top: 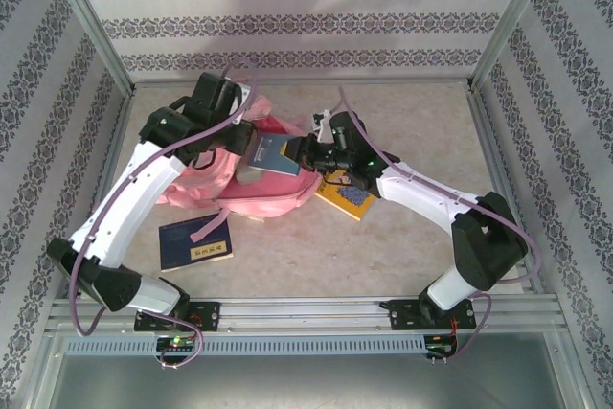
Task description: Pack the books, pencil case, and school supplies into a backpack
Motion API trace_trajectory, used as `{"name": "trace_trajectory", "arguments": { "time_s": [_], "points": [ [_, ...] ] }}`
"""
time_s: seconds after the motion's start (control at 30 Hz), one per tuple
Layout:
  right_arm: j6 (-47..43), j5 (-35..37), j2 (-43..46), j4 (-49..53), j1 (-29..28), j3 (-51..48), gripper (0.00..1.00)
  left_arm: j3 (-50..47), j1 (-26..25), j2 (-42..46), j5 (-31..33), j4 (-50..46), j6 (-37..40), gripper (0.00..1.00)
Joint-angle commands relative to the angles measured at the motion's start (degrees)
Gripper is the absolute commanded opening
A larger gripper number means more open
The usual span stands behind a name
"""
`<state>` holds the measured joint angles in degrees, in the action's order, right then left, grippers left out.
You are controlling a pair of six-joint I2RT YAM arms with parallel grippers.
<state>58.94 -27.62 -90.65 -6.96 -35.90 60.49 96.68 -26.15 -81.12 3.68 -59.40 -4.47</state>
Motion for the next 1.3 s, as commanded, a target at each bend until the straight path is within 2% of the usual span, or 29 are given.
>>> {"name": "trace_trajectory", "arguments": {
  "time_s": [0.0, 0.27, 0.53, 0.77, 1.1, 1.2, 1.27],
  "points": [
    [-2.7, 2.3, -1.1, -0.1, -1.2, -1.0, 0.0, 1.7, 1.0, 3.2, 1.7, 1.5, 1.1, 0.0],
    [1.9, 2.4, 0.0, -2.8, -3.5, 1.9, 0.0, -1.7, 2.5, 6.0, -2.6, 5.0, 0.3, 0.0],
    [8.9, 5.4, -2.4, -2.1, -5.9, 9.0, 0.0, -2.1, 3.6, 6.8, -2.9, 5.9, -0.6, 0.0],
    [16.0, 2.8, -12.6, -9.6, -8.9, 16.3, 0.0, -1.3, 5.0, 6.9, -6.8, 7.1, -2.8, 0.0],
    [17.7, 5.4, -32.2, -11.7, -14.5, 33.1, 0.0, 4.3, 5.9, 3.4, -11.3, 7.7, -5.0, 0.0],
    [15.6, 7.6, -38.5, -8.6, -15.9, 40.3, 0.23, 4.3, 6.5, 2.7, -12.1, 8.4, -5.4, 0.0],
    [13.6, 9.1, -42.0, -6.3, -16.3, 44.9, 0.44, 4.0, 7.5, 2.4, -12.8, 8.6, -5.9, 0.0]
  ]
}}
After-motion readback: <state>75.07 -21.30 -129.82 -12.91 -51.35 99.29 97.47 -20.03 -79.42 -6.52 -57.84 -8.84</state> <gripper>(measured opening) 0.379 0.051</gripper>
